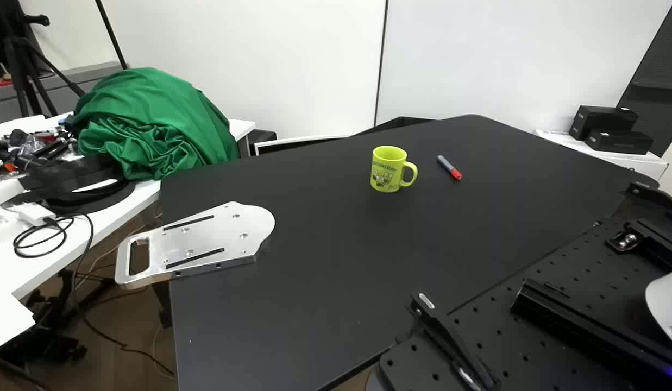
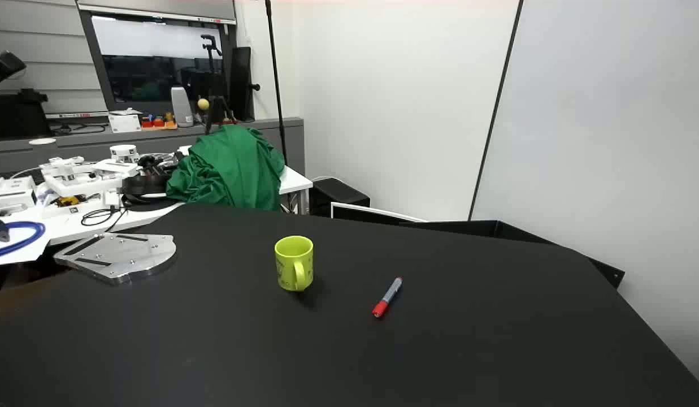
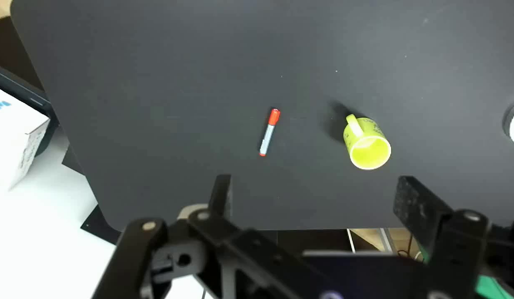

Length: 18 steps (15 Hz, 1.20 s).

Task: Put the marker in the cup

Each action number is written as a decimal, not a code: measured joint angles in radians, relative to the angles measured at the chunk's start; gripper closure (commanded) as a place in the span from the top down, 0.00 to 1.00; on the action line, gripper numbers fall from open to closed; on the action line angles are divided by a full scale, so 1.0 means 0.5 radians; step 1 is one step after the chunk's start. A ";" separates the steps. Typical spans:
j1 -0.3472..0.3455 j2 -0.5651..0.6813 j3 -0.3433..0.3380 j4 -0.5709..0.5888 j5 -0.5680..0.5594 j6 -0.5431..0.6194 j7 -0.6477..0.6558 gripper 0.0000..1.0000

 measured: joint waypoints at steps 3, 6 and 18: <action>0.000 -0.001 0.000 0.000 0.000 0.000 0.000 1.00; 0.000 -0.001 0.000 0.000 0.000 0.000 0.000 1.00; 0.126 0.532 0.005 0.036 0.061 0.620 0.028 1.00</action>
